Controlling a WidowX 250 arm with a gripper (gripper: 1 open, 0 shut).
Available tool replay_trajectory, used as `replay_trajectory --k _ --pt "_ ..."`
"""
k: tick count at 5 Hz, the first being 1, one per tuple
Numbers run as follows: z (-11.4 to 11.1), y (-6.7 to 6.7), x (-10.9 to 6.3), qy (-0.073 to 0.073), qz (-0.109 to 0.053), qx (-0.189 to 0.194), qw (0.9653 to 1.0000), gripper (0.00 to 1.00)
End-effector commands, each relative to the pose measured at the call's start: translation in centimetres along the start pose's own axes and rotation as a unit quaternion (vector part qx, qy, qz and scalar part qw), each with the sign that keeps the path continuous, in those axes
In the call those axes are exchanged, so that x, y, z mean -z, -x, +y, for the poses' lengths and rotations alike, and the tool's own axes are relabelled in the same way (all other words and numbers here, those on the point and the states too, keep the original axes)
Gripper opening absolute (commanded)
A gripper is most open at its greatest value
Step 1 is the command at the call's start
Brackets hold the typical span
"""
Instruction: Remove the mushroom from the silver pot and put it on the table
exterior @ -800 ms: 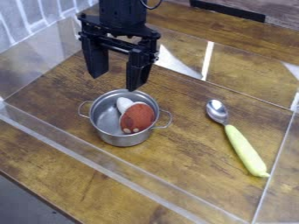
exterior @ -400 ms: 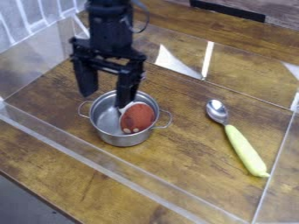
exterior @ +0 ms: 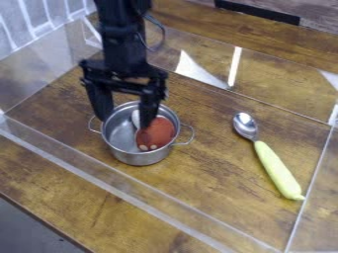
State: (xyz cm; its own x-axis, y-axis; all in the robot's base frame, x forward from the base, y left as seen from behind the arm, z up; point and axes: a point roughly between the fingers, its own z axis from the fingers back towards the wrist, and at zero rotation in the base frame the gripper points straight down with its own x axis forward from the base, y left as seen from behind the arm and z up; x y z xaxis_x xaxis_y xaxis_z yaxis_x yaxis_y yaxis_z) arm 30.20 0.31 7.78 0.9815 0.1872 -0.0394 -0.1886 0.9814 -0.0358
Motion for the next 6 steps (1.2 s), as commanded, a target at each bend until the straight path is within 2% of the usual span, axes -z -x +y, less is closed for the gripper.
replay_trajectory --k 1,2,3,5,6 --pt "-1.5 -0.6 0.3 0.008 -0.02 -0.02 0.9996 1.0" --pt "-0.8 -1.6 2.0 0.013 -0.024 -0.027 0.9993 1.0" --pt "0.3 -2.2 3.2 0.017 -0.035 -0.039 0.9985 1.0" --pt "1.2 -2.3 3.4 0.018 -0.048 -0.101 0.9936 1.0" --pt "1.8 -3.1 3.6 0.017 -0.05 -0.108 0.9927 1.0"
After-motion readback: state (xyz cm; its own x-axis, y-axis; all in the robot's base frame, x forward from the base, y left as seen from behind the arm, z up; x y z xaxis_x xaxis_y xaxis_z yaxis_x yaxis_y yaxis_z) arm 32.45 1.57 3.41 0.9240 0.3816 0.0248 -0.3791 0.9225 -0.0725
